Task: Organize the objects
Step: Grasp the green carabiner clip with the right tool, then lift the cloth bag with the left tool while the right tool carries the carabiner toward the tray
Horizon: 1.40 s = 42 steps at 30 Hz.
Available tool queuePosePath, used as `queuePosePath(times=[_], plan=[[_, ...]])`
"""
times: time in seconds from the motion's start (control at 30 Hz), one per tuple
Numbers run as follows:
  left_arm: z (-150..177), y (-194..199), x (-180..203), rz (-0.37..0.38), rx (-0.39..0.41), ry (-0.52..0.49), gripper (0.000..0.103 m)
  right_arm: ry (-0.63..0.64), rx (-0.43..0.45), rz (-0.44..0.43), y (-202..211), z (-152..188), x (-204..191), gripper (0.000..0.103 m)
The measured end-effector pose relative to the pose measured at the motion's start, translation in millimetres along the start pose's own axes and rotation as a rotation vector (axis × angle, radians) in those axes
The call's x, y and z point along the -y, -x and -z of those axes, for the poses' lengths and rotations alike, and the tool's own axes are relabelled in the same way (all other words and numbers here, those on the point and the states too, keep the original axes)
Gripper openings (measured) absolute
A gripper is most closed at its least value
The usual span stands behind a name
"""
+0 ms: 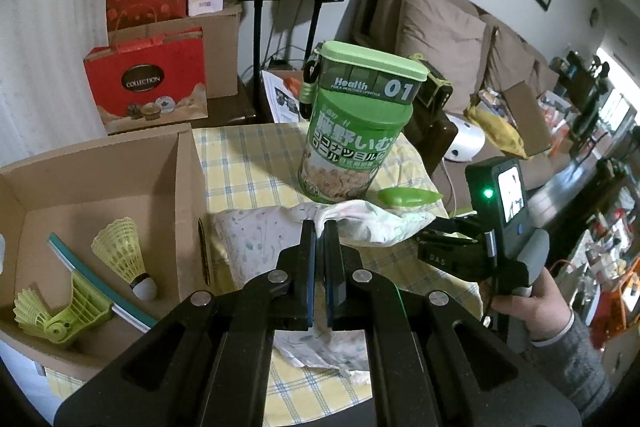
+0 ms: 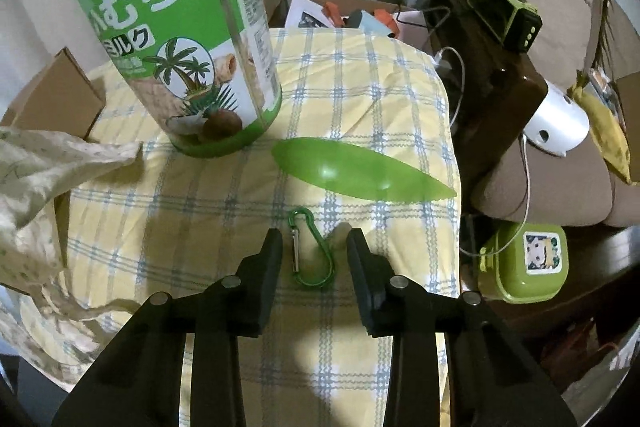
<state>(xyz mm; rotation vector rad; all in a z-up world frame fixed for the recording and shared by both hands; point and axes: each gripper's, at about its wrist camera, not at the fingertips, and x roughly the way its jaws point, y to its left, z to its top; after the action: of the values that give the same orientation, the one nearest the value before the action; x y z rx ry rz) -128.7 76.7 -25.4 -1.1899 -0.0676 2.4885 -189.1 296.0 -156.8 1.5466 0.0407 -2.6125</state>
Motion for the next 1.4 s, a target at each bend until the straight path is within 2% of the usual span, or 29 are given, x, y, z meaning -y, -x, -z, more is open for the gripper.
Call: queuePosePath(times=[0.03, 0.07, 0.1, 0.13, 0.4, 0.6, 1.0, 1.23, 1.4], plan=[[-0.1, -0.5, -0.1, 0.001, -0.001, 0.002, 0.004, 0.006, -0.001, 0.006, -0.2, 0.1, -0.8, 0.032], [0.1, -0.7, -0.3, 0.003, -0.003, 0.004, 0.004, 0.015, 0.000, 0.013, -0.2, -0.1, -2.4, 0.028], [0.1, -1.1, -0.4, 0.004, -0.004, 0.006, 0.003, 0.025, 0.000, 0.019, -0.3, -0.1, -3.6, 0.019], [0.2, -1.4, -0.2, 0.003, -0.004, 0.007, 0.004, 0.026, -0.001, 0.009, -0.2, -0.3, -3.3, 0.019], [0.0, -4.3, -0.7, -0.006, -0.011, 0.002, 0.004, -0.046, -0.004, -0.087, 9.8, -2.3, 3.8, 0.019], [-3.7, 1.8, -1.6, -0.015, -0.002, -0.004, 0.004, -0.036, 0.046, -0.094, 40.9, -8.9, -5.9, 0.019], [-42.4, 61.8, -6.4, -0.011, 0.130, -0.006, 0.004, 0.004, 0.155, -0.119, 111.6, -30.5, -34.4, 0.019], [-70.6, 101.2, -16.4, -0.036, 0.200, -0.007, 0.004, 0.040, 0.188, -0.147, 140.5, -44.5, -58.3, 0.019], [-82.7, 123.9, -37.4, -0.089, 0.229, 0.016, 0.004, 0.065, 0.207, -0.182, 156.3, -53.1, -77.6, 0.019]])
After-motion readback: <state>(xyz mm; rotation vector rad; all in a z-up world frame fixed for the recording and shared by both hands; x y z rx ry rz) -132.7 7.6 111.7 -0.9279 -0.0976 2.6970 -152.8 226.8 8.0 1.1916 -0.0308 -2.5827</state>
